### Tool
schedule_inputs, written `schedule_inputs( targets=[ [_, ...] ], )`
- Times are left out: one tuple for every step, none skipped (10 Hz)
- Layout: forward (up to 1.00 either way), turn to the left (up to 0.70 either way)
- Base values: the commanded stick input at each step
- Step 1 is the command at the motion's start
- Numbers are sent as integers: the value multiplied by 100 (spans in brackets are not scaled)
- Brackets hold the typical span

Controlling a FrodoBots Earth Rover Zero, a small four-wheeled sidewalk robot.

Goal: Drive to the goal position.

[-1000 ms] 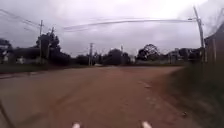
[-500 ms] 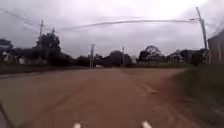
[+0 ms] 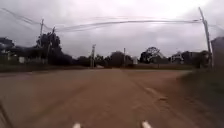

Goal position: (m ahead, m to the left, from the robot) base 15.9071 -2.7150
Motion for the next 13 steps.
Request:
schedule_inputs(
  targets=[
    [70, 0],
    [70, 0],
    [70, 0],
    [70, 0],
    [70, 0],
    [70, 0],
    [70, 0],
    [70, 0],
    [70, 1],
    [70, 2],
    [70, 2],
    [70, 2],
    [70, 0]
  ],
)
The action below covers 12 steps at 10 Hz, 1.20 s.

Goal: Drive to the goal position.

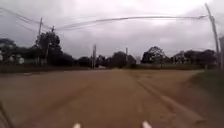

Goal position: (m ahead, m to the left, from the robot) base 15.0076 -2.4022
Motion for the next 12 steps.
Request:
schedule_inputs(
  targets=[
    [70, 1],
    [70, 3],
    [70, 0],
    [70, 0],
    [70, -3],
    [70, -15],
    [70, -35],
    [70, -34],
    [70, -29],
    [70, -6],
    [70, 11],
    [70, 0]
  ],
)
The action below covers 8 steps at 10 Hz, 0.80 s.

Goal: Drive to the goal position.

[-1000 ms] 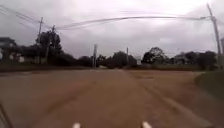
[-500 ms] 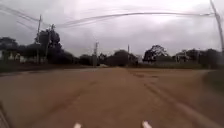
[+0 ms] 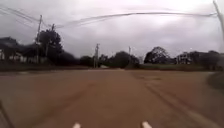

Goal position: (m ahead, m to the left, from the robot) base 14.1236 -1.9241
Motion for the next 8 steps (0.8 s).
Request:
schedule_inputs(
  targets=[
    [70, 3],
    [70, 6],
    [70, 1],
    [70, -15],
    [70, -34],
    [70, -33],
    [70, 1],
    [70, 16]
  ],
)
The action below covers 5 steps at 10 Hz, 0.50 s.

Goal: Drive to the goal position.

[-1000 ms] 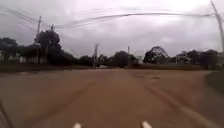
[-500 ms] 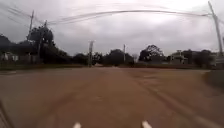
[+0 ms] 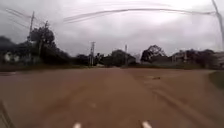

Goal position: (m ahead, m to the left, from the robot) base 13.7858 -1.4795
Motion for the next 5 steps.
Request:
schedule_inputs(
  targets=[
    [70, 8],
    [70, 9],
    [70, 13],
    [70, 10],
    [70, 5]
  ],
)
